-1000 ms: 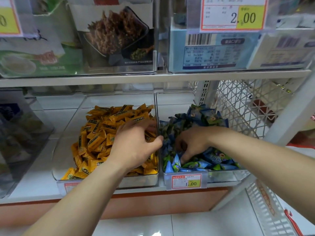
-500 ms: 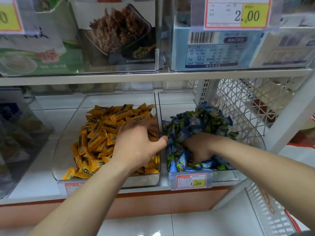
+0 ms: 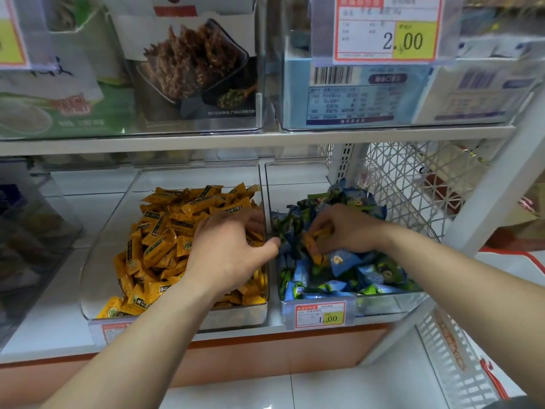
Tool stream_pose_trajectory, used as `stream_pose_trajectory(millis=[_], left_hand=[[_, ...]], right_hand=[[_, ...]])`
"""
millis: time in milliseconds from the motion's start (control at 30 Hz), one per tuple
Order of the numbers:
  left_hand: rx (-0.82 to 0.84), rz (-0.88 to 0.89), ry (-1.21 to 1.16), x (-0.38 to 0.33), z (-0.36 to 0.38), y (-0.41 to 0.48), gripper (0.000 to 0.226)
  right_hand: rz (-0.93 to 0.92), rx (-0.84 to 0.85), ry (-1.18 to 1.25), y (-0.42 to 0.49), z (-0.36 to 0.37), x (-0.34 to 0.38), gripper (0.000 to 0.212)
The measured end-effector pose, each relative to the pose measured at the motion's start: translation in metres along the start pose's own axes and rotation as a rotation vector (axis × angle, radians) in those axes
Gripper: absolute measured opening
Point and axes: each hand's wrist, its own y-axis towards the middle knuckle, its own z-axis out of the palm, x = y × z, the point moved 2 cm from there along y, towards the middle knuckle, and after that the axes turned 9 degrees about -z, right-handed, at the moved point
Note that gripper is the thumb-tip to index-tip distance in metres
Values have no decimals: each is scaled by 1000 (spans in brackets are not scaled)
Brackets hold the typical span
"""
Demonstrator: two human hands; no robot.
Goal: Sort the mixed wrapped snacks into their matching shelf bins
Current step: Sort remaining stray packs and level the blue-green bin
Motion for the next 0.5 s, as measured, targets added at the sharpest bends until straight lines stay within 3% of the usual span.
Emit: stream_pose_trajectory(millis=[100, 267, 400, 500], left_hand=[[-3, -6, 7, -5, 0, -1, 44], [-190, 88, 7, -36, 5, -7, 59], [-113, 161, -80, -63, 28, -9, 60], [-56, 194, -260, -74, 35, -5, 61]], right_hand=[[65, -233, 218, -8, -12, -1, 30], [59, -536, 592, -22, -17, 9, 28], [-71, -593, 907, -37, -15, 28, 14], [-100, -624, 1063, -43, -12, 33, 28]])
